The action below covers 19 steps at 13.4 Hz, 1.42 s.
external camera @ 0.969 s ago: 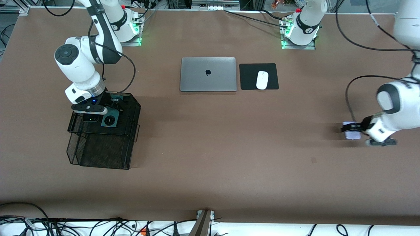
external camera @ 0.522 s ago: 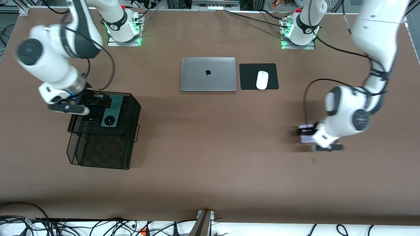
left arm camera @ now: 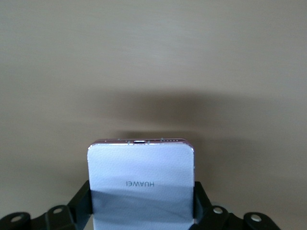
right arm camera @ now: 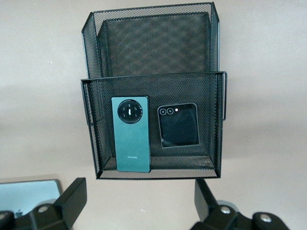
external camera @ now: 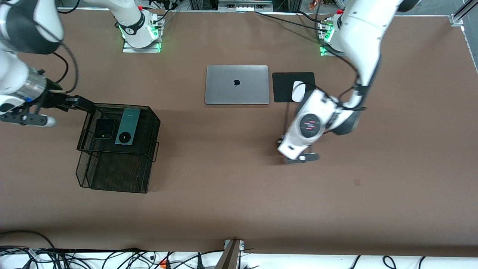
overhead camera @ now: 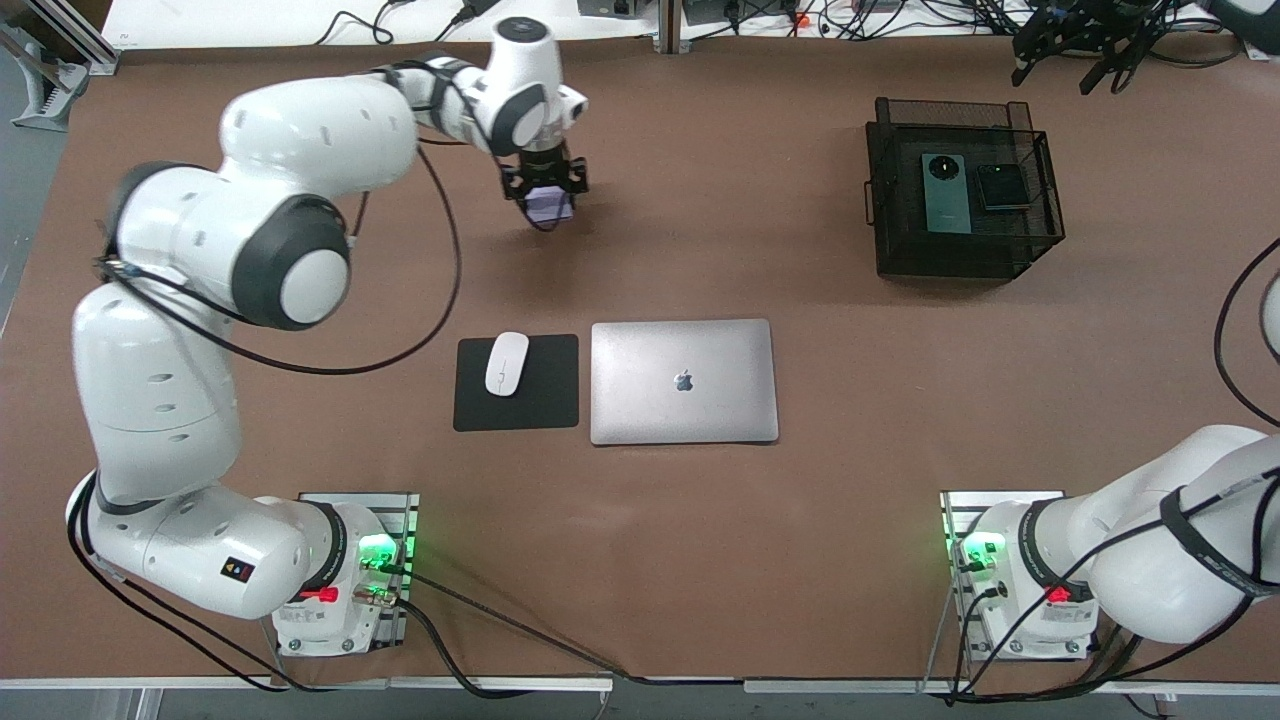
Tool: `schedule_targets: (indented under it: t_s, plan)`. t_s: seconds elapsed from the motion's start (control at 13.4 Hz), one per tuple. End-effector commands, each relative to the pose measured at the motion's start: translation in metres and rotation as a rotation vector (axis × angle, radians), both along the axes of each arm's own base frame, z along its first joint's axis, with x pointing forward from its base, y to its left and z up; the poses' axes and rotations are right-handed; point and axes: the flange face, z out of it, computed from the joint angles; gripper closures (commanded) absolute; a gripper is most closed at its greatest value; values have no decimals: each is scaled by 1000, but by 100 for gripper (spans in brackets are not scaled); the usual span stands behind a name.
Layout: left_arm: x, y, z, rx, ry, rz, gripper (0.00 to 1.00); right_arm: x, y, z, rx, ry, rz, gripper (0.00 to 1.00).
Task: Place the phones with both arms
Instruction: 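Carry the white phone beside the laptop with the left gripper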
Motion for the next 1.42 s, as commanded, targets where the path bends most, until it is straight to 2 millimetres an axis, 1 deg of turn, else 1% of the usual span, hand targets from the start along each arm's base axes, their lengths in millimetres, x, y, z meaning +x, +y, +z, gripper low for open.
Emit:
schedule_targets:
  t_s: [0.0,0.15,0.22,0.3,0.37,0.45,0.6,0.67,0.75,0.82,0.89,0.97,1.04,1.12,1.19,1.27,1.34]
  plan:
    - [2,-61,-7,25,-36,16,100,30,-3,8,21,52,7,1]
    - [-11,-101,-12,11,-55,-20,100,34,-10,10,48,51,9,1]
    - [-13,-116,-13,7,-73,-37,100,35,-9,10,48,49,10,1]
    - [-21,-138,-13,-5,-87,-65,100,35,-6,9,48,50,14,1]
    - [-25,-157,-10,-23,-105,-82,100,35,-6,9,48,51,13,1]
    - [-36,-179,-9,-39,-118,-107,100,35,-6,9,47,52,13,1]
    - [-48,-208,-6,-69,-153,-105,100,35,-6,9,45,54,13,1]
    - [-55,-217,-14,-58,-161,-122,100,35,-6,9,45,52,15,1]
    - [-69,-232,-18,-40,-201,-140,100,36,-6,9,46,46,13,1]
    - [-76,-239,-26,-26,-225,-131,100,37,-1,9,44,45,8,1]
    - [-83,-244,-35,-23,-224,-121,100,39,6,0,41,58,9,1]
    - [-87,-247,-37,-24,-226,-122,100,42,14,-10,60,75,26,1]
    - [-89,-249,-37,-25,-225,-116,100,45,19,-17,90,90,17,1]
    - [-89,-249,-37,-25,-225,-112,100,49,24,-14,106,91,3,1]
    - [-89,-249,-37,-25,-225,-112,70,50,25,-15,72,95,5,1]
    - [-89,-249,-36,-25,-227,-113,1,50,28,-15,28,96,27,1]
    - [-87,-248,-33,-25,-231,-110,0,48,28,-9,19,84,52,1]
